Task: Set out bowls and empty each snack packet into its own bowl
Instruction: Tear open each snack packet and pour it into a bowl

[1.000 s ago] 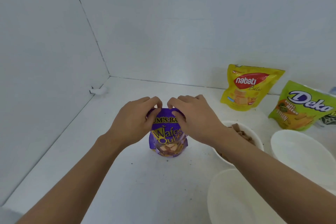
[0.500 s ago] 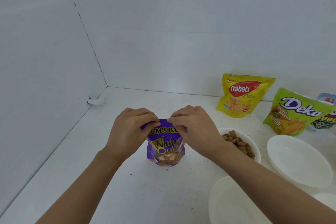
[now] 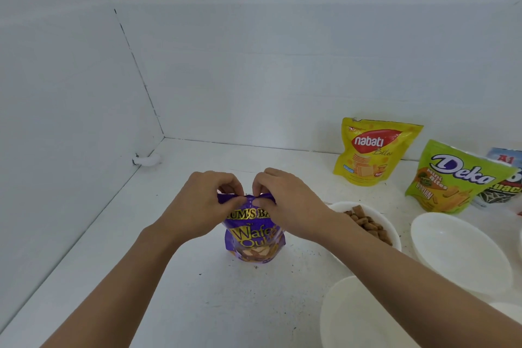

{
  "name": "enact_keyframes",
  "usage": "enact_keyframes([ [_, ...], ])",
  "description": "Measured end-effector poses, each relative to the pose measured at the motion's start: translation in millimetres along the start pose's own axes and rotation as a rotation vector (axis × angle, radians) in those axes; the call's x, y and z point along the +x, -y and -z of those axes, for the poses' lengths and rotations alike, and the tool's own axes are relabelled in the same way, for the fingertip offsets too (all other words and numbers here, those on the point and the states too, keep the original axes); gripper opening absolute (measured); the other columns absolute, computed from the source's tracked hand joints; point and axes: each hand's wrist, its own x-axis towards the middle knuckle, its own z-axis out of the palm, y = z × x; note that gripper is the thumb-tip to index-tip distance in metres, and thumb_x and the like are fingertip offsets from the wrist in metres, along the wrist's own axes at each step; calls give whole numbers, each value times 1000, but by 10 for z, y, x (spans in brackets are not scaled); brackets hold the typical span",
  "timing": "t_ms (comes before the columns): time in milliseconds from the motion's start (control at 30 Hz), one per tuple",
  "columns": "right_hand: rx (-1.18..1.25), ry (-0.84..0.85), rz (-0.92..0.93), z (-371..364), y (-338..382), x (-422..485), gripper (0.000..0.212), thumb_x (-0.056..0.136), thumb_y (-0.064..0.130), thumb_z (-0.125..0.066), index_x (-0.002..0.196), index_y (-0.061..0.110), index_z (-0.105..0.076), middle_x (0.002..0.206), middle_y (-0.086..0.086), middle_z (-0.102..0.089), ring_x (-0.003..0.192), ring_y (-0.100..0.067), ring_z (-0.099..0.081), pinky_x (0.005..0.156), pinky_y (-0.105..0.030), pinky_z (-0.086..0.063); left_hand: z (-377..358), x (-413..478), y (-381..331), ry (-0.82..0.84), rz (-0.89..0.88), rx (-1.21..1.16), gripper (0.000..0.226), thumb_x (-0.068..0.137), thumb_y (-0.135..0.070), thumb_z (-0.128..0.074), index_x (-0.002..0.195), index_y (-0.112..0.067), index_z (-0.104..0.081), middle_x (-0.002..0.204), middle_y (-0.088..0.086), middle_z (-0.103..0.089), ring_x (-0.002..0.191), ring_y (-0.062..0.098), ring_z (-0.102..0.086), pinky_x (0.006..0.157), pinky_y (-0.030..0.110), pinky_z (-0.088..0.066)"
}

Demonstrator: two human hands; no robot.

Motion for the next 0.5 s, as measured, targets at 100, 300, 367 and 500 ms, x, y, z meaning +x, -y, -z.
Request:
enact_keyframes([
  [100, 13, -6, 6, -2, -9, 24, 5, 95, 20, -59, 99, 17, -60, 95, 4, -54, 91, -18, -54, 84, -39, -45, 49, -14, -1, 8, 15, -61, 14, 87, -19, -75, 77, -28, -71, 73, -17, -70, 81, -5, -65, 65, 8, -48],
  [300, -124, -130, 144, -45, -87, 54, 5, 93, 17, -61, 93, 22, -63, 98, 5, -56, 93, -18, -49, 77, -33, -28, 152, -1, -8, 82, 122, -274, 14, 93, -25, -70, 81, -20, -75, 73, -3, -77, 70, 15, -73, 63, 27, -55],
  [367, -164, -199, 171, -53, -119, 57, 7, 91, 17, -64, 90, 24, -65, 98, 8, -57, 95, -17, -48, 80, -34, -27, 176, 15, -4, 82, 173, -325, 10, 93, -22, -70, 85, -18, -74, 76, -1, -77, 75, 17, -74, 67, 30, -56],
  [500, -156, -231, 222, -79, -170, 61, 9, 91, 17, -63, 88, 24, -67, 95, 10, -60, 93, -17, -50, 78, -33, -28, 188, 19, 28, 244, 254, -409, 12, 92, -29, -70, 94, -18, -75, 84, 1, -78, 85, 23, -74, 78, 38, -60],
])
